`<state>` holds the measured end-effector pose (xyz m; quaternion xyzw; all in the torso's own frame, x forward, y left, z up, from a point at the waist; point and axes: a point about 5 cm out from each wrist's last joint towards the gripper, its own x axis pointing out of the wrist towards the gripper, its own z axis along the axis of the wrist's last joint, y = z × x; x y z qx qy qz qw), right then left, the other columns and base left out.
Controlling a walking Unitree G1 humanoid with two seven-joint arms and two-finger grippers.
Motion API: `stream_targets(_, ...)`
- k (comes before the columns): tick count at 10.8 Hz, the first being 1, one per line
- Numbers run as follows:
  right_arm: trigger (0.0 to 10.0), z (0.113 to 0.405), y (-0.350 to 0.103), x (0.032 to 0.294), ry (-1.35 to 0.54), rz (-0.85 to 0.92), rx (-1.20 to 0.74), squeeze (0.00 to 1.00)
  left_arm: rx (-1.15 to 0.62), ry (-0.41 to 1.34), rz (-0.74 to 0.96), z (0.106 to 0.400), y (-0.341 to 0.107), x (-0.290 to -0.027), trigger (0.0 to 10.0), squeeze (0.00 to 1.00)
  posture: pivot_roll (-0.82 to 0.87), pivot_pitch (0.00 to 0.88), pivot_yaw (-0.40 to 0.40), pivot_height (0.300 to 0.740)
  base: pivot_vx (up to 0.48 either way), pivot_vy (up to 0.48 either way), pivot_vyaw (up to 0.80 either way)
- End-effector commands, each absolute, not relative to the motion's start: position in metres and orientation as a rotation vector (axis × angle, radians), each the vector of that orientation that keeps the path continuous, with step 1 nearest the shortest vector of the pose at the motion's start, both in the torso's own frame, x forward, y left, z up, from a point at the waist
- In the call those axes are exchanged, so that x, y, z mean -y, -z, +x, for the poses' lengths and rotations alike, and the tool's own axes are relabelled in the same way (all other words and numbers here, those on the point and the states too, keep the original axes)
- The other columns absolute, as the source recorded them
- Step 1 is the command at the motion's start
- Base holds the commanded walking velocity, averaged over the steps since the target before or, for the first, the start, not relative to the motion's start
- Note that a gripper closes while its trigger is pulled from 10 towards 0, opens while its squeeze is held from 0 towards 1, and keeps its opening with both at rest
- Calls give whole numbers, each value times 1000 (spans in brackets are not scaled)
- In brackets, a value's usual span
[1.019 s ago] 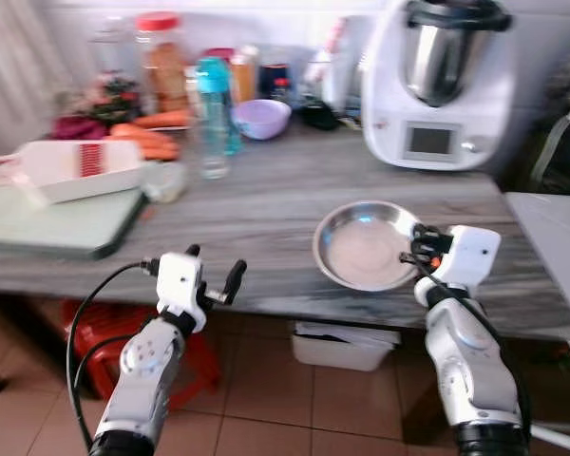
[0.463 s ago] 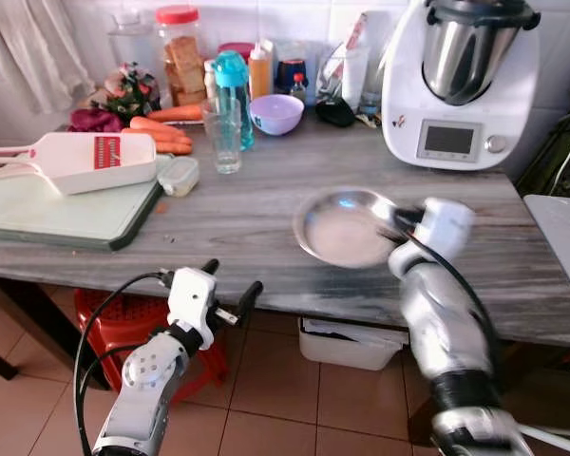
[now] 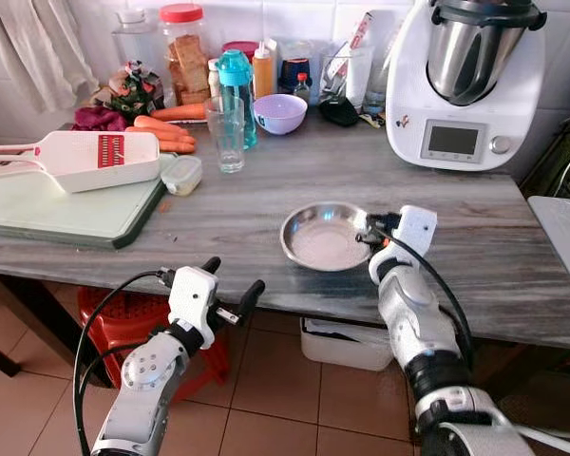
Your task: Setting the table
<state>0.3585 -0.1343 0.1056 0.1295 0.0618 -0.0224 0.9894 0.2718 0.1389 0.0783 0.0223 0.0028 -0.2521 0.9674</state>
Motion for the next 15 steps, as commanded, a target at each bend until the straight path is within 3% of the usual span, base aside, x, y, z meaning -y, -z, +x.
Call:
stream_targets(1,10000,360,-103,136,65,263,-130,0,-9,543,43,271,-79,-135,10000,0,43,0,10,740,0,0,0)
stream_targets(6,10000,362,-94,132,61,264,-170,0,-26,635,43,271,-79,-128,10000,0,37,0,16,740,0,0,0)
stream_targets(8,10000,363,-93,129,47,267,-177,1000,-39,685,41,267,-75,-124,10000,0,38,0,16,740,0,0,0)
stream_targets(15,10000,362,-96,140,60,280,-103,1000,-28,685,30,274,-77,-119,10000,0,19,0,31,740,0,0,0)
